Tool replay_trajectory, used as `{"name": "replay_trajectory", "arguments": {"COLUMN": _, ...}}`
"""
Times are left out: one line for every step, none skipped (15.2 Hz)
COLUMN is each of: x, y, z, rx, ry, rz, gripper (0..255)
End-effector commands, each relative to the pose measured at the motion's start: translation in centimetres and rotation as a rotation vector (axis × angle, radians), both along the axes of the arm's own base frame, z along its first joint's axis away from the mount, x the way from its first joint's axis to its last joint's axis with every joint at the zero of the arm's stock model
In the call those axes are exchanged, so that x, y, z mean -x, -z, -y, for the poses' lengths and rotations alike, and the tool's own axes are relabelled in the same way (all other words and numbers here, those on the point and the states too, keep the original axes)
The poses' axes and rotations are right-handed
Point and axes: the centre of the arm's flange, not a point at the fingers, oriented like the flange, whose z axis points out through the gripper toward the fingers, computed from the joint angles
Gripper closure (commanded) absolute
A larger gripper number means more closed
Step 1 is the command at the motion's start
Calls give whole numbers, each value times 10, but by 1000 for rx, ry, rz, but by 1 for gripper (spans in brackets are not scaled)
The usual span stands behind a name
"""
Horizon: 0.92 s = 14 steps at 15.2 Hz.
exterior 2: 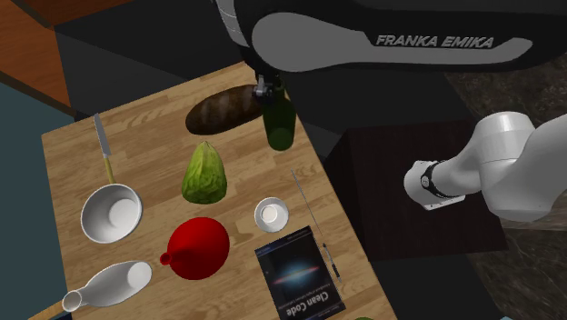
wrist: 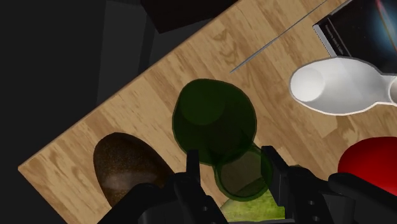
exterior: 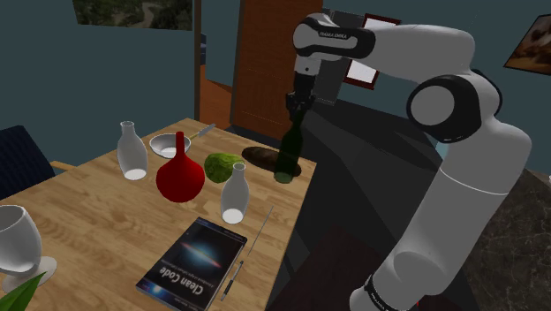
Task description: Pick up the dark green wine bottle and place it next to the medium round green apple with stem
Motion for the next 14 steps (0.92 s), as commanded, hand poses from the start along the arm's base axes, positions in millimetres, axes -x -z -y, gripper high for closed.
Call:
{"name": "replay_trajectory", "arguments": {"x": 0, "y": -11, "z": -1, "rx": 0, "ry": 0, "rz": 0, "gripper": 255}}
{"name": "replay_trajectory", "arguments": {"x": 0, "y": -16, "z": -1, "rx": 0, "ry": 0, "rz": 0, "gripper": 255}}
{"name": "replay_trajectory", "arguments": {"x": 0, "y": -21, "z": -1, "rx": 0, "ry": 0, "rz": 0, "gripper": 255}}
{"name": "replay_trajectory", "arguments": {"x": 0, "y": -27, "z": -1, "rx": 0, "ry": 0, "rz": 0, "gripper": 255}}
{"name": "replay_trajectory", "arguments": {"x": 0, "y": -32, "z": -1, "rx": 0, "ry": 0, "rz": 0, "gripper": 255}}
{"name": "replay_trajectory", "arguments": {"x": 0, "y": -37, "z": -1, "rx": 0, "ry": 0, "rz": 0, "gripper": 255}}
{"name": "replay_trajectory", "arguments": {"x": 0, "y": -42, "z": -1, "rx": 0, "ry": 0, "rz": 0, "gripper": 255}}
{"name": "replay_trajectory", "arguments": {"x": 0, "y": -48, "z": -1, "rx": 0, "ry": 0, "rz": 0, "gripper": 255}}
{"name": "replay_trajectory", "arguments": {"x": 0, "y": -53, "z": -1, "rx": 0, "ry": 0, "rz": 0, "gripper": 255}}
{"name": "replay_trajectory", "arguments": {"x": 0, "y": -56, "z": -1, "rx": 0, "ry": 0, "rz": 0, "gripper": 255}}
{"name": "replay_trajectory", "arguments": {"x": 1, "y": -56, "z": -14, "rx": 0, "ry": 0, "rz": 0, "gripper": 255}}
{"name": "replay_trajectory", "arguments": {"x": 3, "y": -56, "z": -27, "rx": 0, "ry": 0, "rz": 0, "gripper": 255}}
{"name": "replay_trajectory", "arguments": {"x": 4, "y": -56, "z": -40, "rx": 0, "ry": 0, "rz": 0, "gripper": 255}}
{"name": "replay_trajectory", "arguments": {"x": 5, "y": -56, "z": -53, "rx": 0, "ry": 0, "rz": 0, "gripper": 255}}
